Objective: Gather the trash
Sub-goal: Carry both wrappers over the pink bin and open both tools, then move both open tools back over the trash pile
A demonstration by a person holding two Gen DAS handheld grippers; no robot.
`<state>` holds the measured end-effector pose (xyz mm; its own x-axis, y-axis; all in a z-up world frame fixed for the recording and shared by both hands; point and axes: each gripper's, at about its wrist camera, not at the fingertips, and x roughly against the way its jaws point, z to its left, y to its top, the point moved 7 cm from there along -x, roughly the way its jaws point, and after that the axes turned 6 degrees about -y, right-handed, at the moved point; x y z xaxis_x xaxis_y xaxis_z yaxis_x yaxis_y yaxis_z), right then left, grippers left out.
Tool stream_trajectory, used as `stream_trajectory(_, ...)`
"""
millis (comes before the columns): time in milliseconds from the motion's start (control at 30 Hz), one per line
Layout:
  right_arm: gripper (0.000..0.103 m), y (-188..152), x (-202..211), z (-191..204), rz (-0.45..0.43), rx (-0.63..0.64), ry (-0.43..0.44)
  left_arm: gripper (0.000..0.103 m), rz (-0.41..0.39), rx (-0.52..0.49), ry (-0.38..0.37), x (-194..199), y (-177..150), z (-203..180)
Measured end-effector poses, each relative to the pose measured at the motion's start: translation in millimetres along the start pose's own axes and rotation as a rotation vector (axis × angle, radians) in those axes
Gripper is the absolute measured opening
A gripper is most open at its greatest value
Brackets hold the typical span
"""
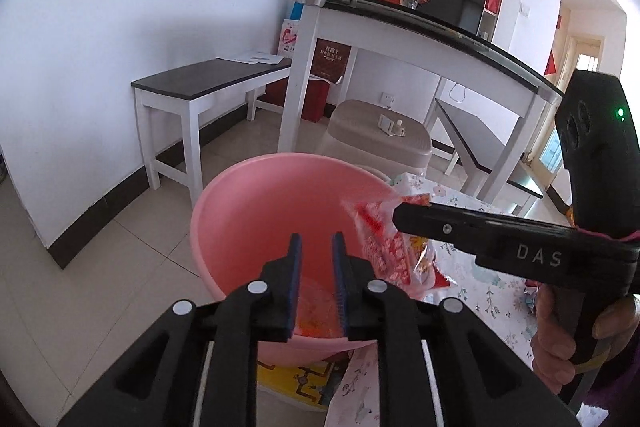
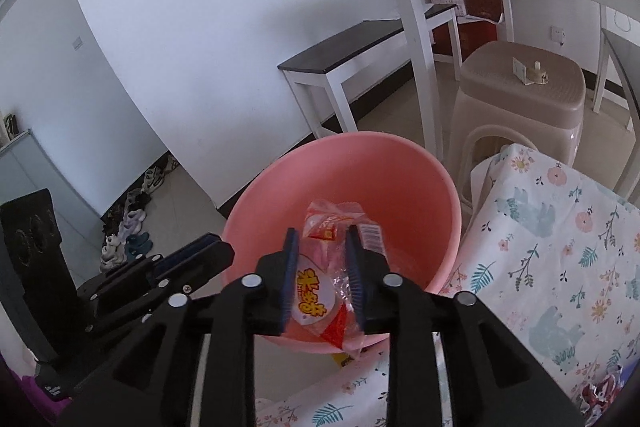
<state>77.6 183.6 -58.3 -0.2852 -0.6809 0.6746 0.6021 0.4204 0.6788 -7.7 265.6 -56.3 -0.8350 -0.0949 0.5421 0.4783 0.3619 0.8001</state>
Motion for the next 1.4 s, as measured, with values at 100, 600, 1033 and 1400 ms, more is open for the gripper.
stream_trajectory(100,0.034,-1.2,2.0,-4.2,-0.001,-0.015,0.002,0.015,0.002,0.009,-0.004,-0.1,1.2,0.5)
stream_trajectory(600,0.037,-25.1,44.2,-19.7,-0.044,-0.027,-0.062,0.03,-0.006,-0.029,-0.068,11.5,3.3,-33.0)
stream_trajectory(1033,0.037,-83.3,107.5,-65.9,-0.052,-0.063,-0.211,0.031,0.043,-0.118,-0.183,9.8,-9.2,-104.1)
stream_trajectory(1400,0.037,-139.7,184.2,-135.2,-0.071,-0.153,-0.373,0.034,0.147,-0.15,-0.306,-5.7,-39.3,-168.3)
